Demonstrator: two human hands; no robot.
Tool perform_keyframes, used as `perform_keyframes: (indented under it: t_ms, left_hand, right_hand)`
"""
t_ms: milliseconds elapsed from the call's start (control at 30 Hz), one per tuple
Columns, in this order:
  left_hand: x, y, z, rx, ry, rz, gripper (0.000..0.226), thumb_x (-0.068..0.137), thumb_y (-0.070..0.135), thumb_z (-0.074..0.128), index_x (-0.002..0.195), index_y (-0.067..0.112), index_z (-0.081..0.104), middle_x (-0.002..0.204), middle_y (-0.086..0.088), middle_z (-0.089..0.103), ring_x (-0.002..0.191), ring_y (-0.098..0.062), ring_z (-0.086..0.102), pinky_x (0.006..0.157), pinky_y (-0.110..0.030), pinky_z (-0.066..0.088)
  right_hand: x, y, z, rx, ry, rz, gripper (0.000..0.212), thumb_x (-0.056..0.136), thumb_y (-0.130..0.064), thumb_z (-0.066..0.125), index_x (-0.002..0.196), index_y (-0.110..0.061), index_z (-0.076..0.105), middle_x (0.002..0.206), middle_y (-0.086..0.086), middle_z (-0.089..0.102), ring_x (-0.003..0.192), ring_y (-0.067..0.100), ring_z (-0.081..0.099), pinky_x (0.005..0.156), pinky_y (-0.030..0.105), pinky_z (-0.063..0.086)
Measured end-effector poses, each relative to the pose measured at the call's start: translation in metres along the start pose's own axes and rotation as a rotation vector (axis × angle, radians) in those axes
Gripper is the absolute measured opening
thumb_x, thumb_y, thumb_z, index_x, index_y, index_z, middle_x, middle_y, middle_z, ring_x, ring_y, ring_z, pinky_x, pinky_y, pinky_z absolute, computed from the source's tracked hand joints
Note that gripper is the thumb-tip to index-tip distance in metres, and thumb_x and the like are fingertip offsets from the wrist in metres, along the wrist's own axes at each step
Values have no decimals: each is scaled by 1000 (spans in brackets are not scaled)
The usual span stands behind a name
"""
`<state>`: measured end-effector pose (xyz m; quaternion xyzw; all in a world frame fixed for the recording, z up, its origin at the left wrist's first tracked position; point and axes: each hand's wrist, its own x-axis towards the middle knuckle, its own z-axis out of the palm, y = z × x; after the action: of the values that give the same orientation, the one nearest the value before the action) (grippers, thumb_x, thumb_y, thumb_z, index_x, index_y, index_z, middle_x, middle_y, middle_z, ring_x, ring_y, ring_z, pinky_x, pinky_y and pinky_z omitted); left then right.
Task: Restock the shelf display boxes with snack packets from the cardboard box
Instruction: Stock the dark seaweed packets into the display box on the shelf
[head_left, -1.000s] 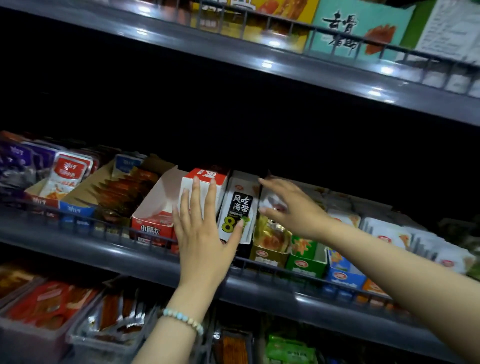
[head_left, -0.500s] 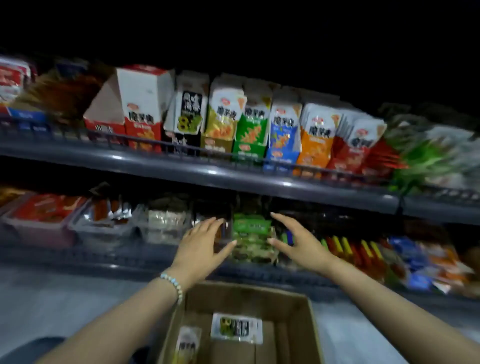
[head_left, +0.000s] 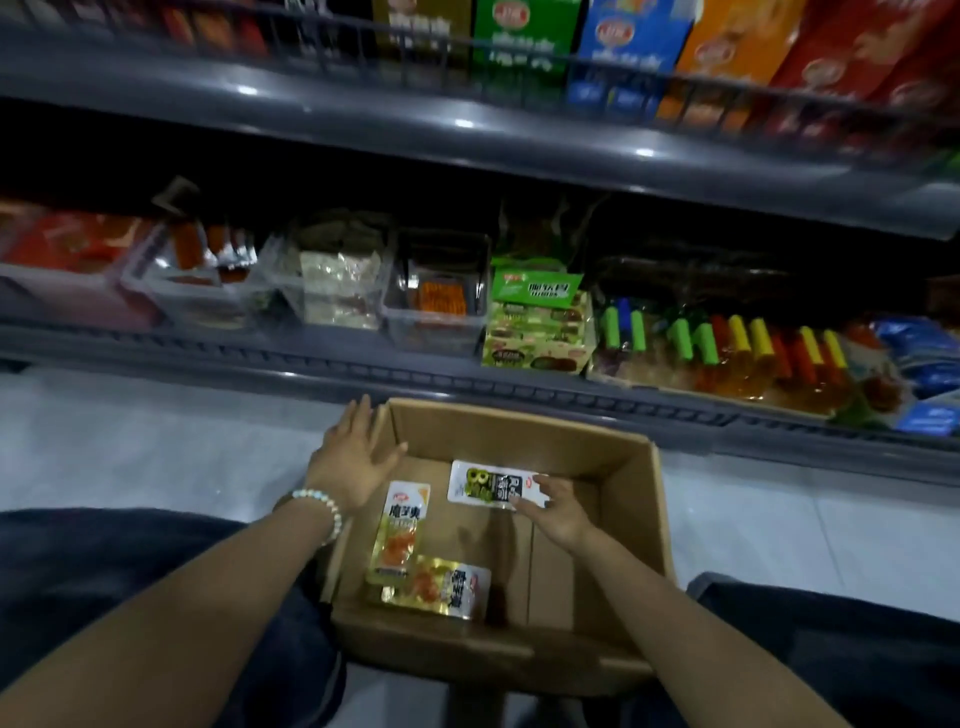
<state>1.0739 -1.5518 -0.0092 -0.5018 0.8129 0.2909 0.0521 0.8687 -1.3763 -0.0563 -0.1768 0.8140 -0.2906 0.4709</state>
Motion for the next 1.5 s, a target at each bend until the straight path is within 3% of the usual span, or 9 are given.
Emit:
perform_keyframes:
  t_ms: [267, 400, 567, 767, 933, 1033, 1133, 1233, 1500]
  left_hand:
    - [28, 10, 39, -17, 32, -8, 100, 83, 62, 56, 151, 29, -9, 161, -2, -5, 143, -30, 21, 108, -50, 36]
    - [35, 16, 49, 52, 131, -28, 103, 81, 63, 58, 152, 26, -7, 161, -8, 0, 141, -33, 26, 102, -47, 39]
    - [37, 13, 56, 103, 217, 1, 104, 78, 70, 53, 152, 25, -5, 159, -9, 10, 138, -33, 32, 99, -48, 42]
    - [38, 14, 59, 117, 268, -8, 99, 80, 73, 48, 152, 27, -1, 158, -8, 16, 137, -30, 34, 98, -45, 43]
    - [40, 12, 59, 103, 264, -8, 98, 79, 74, 46, 152, 27, 0, 156, -8, 18, 136, -31, 35, 98, -47, 43]
    - [39, 12, 59, 105, 277, 11, 97, 79, 74, 44, 152, 26, 2, 155, -9, 21, 134, -31, 37, 96, -47, 45]
    - [37, 13, 57, 110, 261, 13, 97, 80, 73, 44, 152, 25, 1, 155, -9, 20, 134, -31, 37, 94, -46, 46]
    - [36, 16, 53, 82, 207, 0, 97, 82, 70, 46, 152, 26, -3, 156, -9, 16, 136, -31, 33, 96, -46, 44]
    - [23, 42, 26, 23, 16, -7, 89, 89, 63, 43, 152, 24, -5, 158, -3, -21, 147, -23, -12, 119, -43, 1]
  right_hand:
    - [51, 53, 6, 359, 71, 276, 43, 79, -28, 75, 112, -14, 50, 116, 6, 60, 104, 22, 56, 93, 34, 43]
    - [63, 69, 9, 433, 58, 388, 38, 82, -31, 71, 109, -8, 59, 90, 7, 63, 80, 19, 59, 68, 29, 47]
    - [87, 76, 25, 532, 290, 467, 73, 76, -25, 79, 135, -1, 43, 128, 18, 55, 117, 33, 54, 98, 38, 42]
    - [111, 68, 33, 575, 234, 439, 35, 80, -21, 76, 106, 0, 66, 86, 7, 66, 73, 24, 60, 63, 29, 48]
    - [122, 65, 38, 653, 232, 470, 24, 76, -20, 79, 87, -6, 63, 110, 14, 66, 91, 27, 63, 89, 38, 53]
    - [116, 56, 42, 801, 190, 425, 22, 81, -5, 72, 98, -4, 57, 106, 13, 64, 82, 23, 63, 62, 22, 57]
    - [108, 48, 41, 759, 164, 392, 14, 82, -5, 71, 78, -9, 58, 89, 8, 66, 54, 12, 61, 44, 13, 49]
    - [97, 40, 33, 644, 140, 317, 17, 82, -8, 72, 95, -1, 64, 73, 4, 68, 36, 2, 56, 39, 14, 44]
    - [25, -20, -37, 178, -130, 24, 31, 84, -13, 71, 109, 4, 66, 92, 13, 69, 59, 8, 57, 49, 14, 45]
